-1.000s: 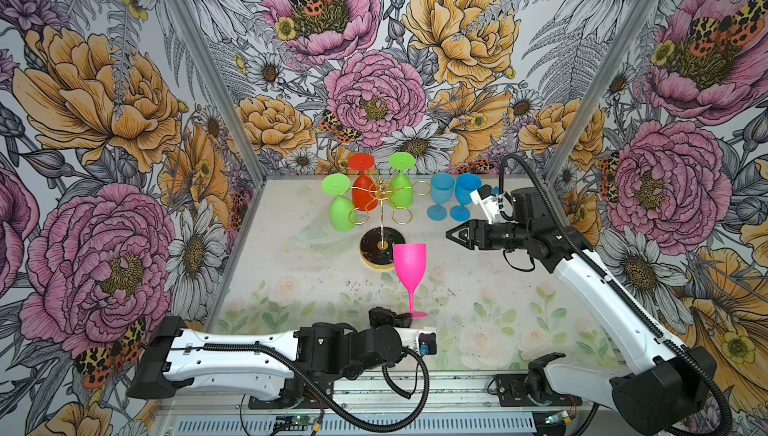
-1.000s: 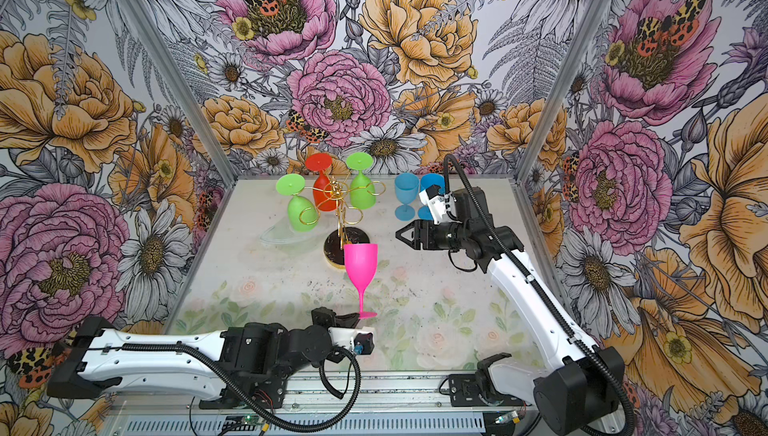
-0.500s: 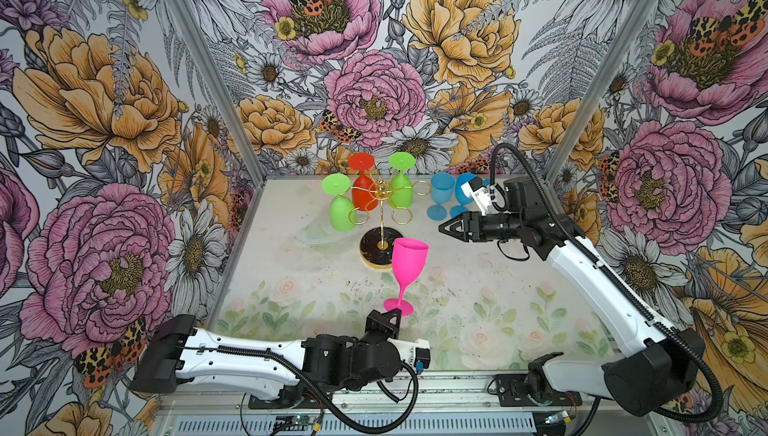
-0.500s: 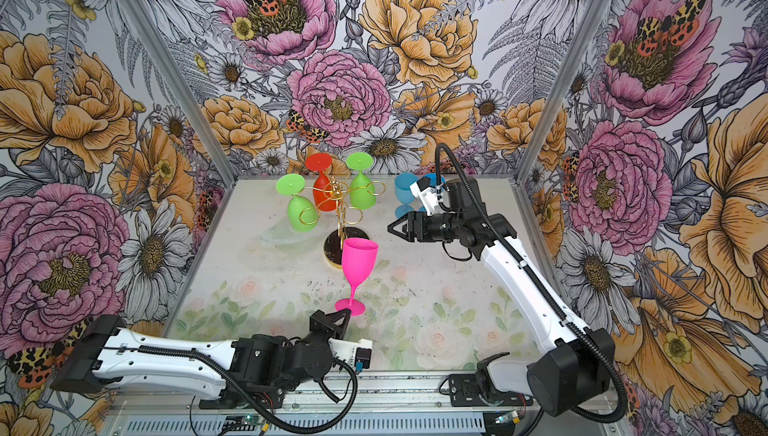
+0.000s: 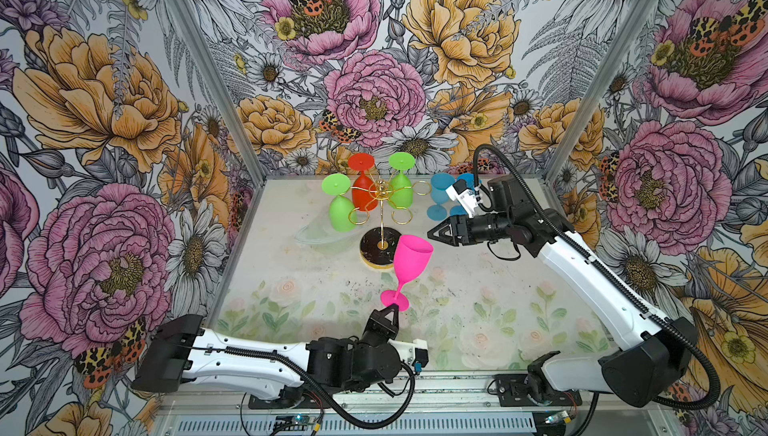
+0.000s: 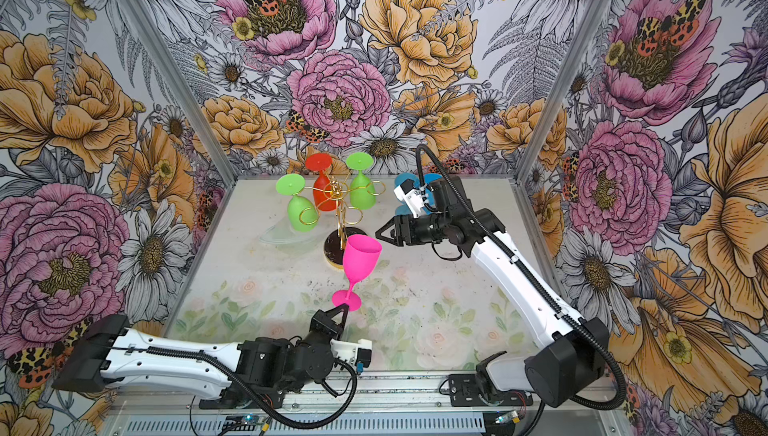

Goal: Take the wine glass off the wine glass rack
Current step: 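Grasp the magenta glass's bowl with the right gripper while the left holds the foot, then open the left gripper off the foot while the right lifts the magenta glass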

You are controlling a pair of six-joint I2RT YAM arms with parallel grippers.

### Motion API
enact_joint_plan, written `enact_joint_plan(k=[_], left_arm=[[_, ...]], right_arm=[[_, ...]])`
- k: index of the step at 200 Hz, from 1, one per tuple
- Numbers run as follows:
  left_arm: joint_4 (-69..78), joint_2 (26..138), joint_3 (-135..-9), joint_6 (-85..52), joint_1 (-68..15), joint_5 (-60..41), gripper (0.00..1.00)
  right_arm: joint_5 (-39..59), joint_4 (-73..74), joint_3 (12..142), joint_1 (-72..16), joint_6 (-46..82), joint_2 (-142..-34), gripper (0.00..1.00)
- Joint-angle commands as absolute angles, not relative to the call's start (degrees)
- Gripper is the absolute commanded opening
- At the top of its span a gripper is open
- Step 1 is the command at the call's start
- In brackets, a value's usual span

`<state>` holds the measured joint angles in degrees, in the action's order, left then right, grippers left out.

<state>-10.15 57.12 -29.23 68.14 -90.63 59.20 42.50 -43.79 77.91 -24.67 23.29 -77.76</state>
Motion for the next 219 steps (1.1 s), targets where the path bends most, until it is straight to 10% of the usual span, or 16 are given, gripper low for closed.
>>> enact_joint_plan(k=[1, 111, 219], left_arm=[[-6.8, 57.3, -28.3, 70.6, -91.1, 61.9, 0.00], [-1.2, 57.9, -26.3, 75.9, -91.4, 64.7, 0.00], [0.5, 57.6, -24.7, 77.1, -91.4, 65.8, 0.00]], right_arm=[[41.0, -45.0, 80.7, -25.6, 21.7, -77.9, 0.64], [40.1, -45.8, 81.0, -28.8, 21.0, -81.3, 0.50], [40.1, -46.4, 80.9, -29.8, 20.1, -82.2, 0.11]])
